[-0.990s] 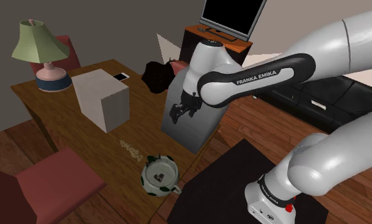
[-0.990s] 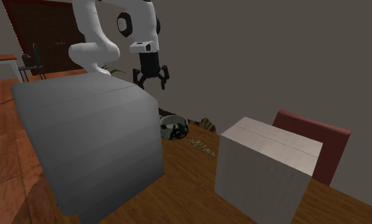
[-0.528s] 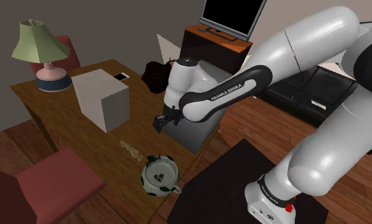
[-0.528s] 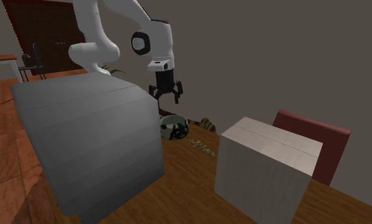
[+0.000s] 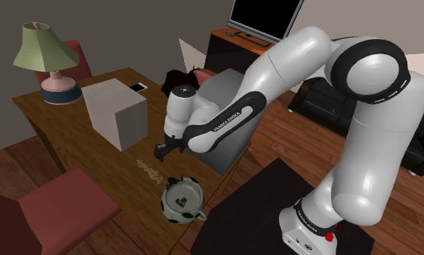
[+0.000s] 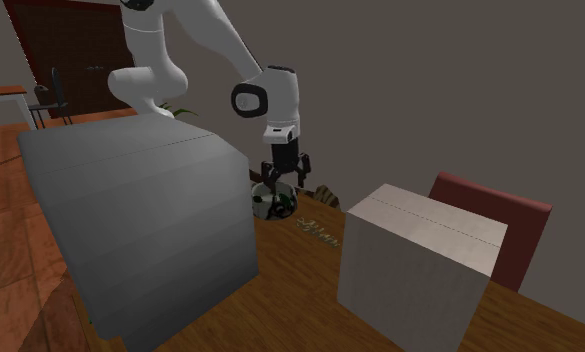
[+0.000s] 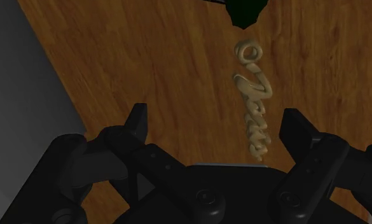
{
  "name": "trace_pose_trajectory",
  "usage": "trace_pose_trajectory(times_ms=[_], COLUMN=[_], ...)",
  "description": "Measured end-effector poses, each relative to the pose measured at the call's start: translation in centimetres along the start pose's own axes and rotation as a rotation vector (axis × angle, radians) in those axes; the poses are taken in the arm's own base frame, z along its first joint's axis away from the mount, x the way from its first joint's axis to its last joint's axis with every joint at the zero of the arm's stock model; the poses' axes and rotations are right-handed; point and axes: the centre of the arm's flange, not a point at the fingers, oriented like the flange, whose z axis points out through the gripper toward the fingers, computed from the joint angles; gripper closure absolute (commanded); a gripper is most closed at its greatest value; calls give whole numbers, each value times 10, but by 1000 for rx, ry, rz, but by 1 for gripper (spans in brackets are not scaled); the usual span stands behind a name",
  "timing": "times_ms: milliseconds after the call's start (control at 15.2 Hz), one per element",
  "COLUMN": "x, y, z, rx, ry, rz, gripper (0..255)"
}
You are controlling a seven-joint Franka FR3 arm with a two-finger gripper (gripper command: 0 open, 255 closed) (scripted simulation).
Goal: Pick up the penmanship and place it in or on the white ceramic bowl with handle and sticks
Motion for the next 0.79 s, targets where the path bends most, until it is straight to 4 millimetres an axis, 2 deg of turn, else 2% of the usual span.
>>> trace_pose_trajectory(times_ms=[264,528,792], x=[21,33,40], y=[-28,-58,-66], z=[45,84,109], rx=[-3,-7,-8], ry=[6,11,13], rz=[-3,-6,-7], gripper=[0,0,0])
